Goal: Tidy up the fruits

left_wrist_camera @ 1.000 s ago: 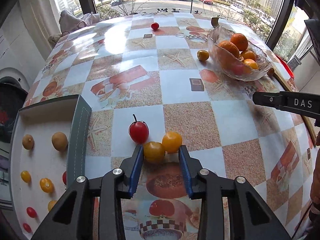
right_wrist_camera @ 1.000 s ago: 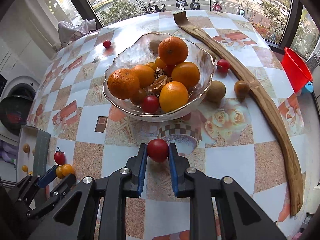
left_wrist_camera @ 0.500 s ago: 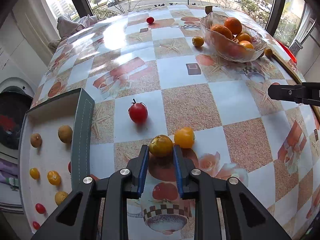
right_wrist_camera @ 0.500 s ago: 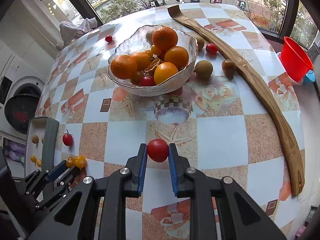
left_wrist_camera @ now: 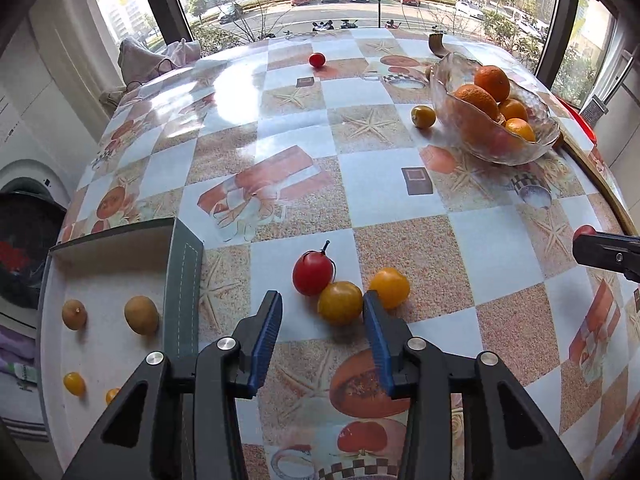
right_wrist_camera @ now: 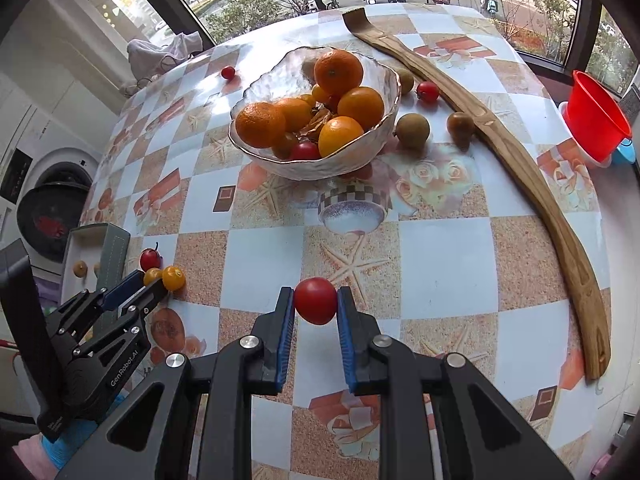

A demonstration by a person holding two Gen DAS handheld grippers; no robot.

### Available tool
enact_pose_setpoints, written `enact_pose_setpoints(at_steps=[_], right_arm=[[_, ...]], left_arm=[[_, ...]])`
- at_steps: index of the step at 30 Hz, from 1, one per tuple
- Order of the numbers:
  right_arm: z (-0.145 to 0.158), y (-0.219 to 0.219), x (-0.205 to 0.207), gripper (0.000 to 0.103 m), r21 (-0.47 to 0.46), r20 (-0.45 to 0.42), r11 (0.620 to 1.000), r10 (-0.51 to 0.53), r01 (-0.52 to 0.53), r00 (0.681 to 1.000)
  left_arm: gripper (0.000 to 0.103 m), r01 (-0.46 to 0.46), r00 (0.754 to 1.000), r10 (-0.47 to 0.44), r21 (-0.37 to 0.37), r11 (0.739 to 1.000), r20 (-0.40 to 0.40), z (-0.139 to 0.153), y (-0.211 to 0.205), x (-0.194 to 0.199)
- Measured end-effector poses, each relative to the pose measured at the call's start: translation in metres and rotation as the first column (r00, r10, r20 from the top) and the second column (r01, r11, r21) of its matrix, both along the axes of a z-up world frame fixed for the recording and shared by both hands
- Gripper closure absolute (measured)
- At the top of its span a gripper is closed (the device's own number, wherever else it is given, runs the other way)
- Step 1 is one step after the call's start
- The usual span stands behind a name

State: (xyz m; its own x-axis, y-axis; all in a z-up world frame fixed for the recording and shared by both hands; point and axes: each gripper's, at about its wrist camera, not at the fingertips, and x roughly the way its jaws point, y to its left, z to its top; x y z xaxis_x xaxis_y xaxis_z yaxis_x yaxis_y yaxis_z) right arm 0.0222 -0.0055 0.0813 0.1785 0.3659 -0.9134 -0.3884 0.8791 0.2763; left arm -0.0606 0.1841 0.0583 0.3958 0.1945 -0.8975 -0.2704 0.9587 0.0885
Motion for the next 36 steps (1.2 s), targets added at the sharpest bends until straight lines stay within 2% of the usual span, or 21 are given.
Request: enact_pose_setpoints(at_steps=[2,4,8,11,17,20,24,26,28,29,30,33,36], right_arm=[[0.002,-0.001,-0.001,0.080,0.002,0.000,1.000,0.001,-0.001,1.000],[0.003,-0.003,-0.001,0.080,0.003,0.000,1.000,0.000,0.000,1.000],[0.003,-0.006,-0.001,0.080,0.004,-0.003,1.000,-0.004,0.004,1.000],[0.002,-0.008,0.000,0.080,0.002,-0.007,1.000,-0.007,0.007,1.000],[0.004,-0.014,0.001,0.080,0.010,-0.009,1.000,-0.014,0.014,1.000],[0.005,-0.018,0.003,0.080,0.017,-0.012,1.000,-0.023,0.023,1.000],[0.007,-0.023,0.005,0.080,0.029,-0.014,0.999,-0.037,0.037,0.999],[0.006,-0.025,0.006,0.080,0.035,-0.021,0.998,-0.044,0.045,0.999],[0.006,-0.026,0.006,0.080,0.038,-0.025,0.998,-0.051,0.052,0.998],[0.006,-0.027,0.006,0.080,0.039,-0.026,0.998,-0.054,0.055,0.998],[0.006,-0.027,0.006,0.080,0.040,-0.026,0.998,-0.054,0.055,0.998],[0.008,-0.027,0.004,0.080,0.042,-0.026,0.998,-0.048,0.049,0.999],[0.008,-0.025,0.000,0.080,0.039,-0.027,0.999,-0.037,0.038,0.999]], left_arm=[[0.054,-0.032,0.999,0.032,-0.061,0.998,0.007,0.005,0.007,-0.004],[0.054,-0.030,0.999,0.031,-0.086,0.996,0.008,0.009,0.003,-0.010],[0.054,0.034,0.999,-0.034,-0.081,0.996,0.000,0.014,-0.023,-0.012],[0.054,0.072,0.997,-0.072,-0.026,0.997,0.006,0.015,-0.039,-0.002],[0.054,0.160,0.987,-0.160,0.030,0.987,-0.001,0.010,-0.049,0.023],[0.054,0.186,0.982,-0.184,0.026,0.982,-0.047,-0.003,-0.046,0.030],[0.055,0.179,0.983,-0.180,-0.039,0.983,-0.030,-0.005,-0.036,0.031],[0.060,0.177,0.984,-0.179,-0.058,0.982,-0.026,-0.005,-0.036,0.030],[0.068,0.182,0.983,-0.183,-0.033,0.983,-0.027,-0.003,-0.040,0.027],[0.072,0.177,0.984,-0.178,-0.040,0.983,-0.021,-0.001,-0.040,0.025],[0.080,0.167,0.986,-0.168,-0.050,0.985,-0.012,0.001,-0.038,0.022],[0.091,0.154,0.988,-0.154,-0.098,0.983,0.004,0.010,-0.035,0.016],[0.091,0.153,0.988,-0.153,-0.120,0.981,0.013,0.012,-0.038,0.010]])
